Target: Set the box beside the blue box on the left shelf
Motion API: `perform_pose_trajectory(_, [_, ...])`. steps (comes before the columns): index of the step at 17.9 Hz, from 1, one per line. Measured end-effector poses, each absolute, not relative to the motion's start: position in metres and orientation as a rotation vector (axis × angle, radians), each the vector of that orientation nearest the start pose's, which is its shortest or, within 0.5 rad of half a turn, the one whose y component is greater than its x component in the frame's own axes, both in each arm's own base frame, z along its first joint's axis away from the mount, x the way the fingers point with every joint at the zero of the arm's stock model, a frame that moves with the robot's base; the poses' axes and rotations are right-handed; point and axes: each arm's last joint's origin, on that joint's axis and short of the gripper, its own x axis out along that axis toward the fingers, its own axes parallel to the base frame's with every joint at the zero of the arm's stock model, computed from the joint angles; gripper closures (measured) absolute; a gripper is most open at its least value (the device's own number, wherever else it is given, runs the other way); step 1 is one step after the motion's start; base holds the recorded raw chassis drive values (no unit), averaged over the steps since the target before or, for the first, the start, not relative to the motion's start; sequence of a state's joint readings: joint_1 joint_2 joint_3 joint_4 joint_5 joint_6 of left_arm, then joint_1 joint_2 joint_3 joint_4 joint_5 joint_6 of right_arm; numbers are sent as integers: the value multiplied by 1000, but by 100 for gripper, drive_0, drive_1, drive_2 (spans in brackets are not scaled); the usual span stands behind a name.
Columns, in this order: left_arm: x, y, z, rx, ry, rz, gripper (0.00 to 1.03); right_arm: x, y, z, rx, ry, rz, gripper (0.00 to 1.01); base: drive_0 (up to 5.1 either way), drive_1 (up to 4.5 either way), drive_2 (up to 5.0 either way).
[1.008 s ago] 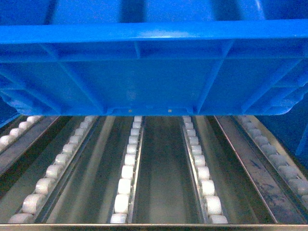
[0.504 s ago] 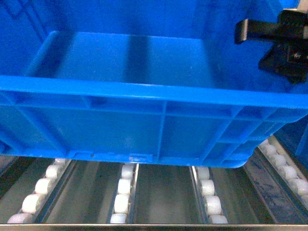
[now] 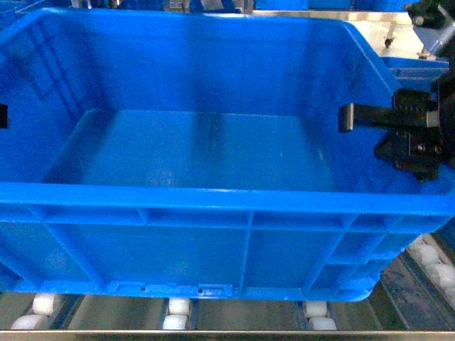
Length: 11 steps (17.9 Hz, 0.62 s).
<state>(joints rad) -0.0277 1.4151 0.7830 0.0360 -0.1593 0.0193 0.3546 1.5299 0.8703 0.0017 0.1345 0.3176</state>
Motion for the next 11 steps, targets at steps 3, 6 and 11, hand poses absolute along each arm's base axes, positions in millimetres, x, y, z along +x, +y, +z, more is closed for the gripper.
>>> perform_pose_trajectory(3, [292, -6, 209, 85, 626, 108, 73, 296, 105, 194, 166, 708, 100, 95, 0, 0, 0])
perform_pose_trajectory(6, [296, -8, 198, 83, 655, 94, 73, 297, 102, 189, 201, 729, 102, 95, 0, 0, 0])
perform_pose_trajectory(11, [300, -12, 188, 63, 699, 74, 73, 301, 99, 190, 210, 745, 99, 95, 0, 0, 0])
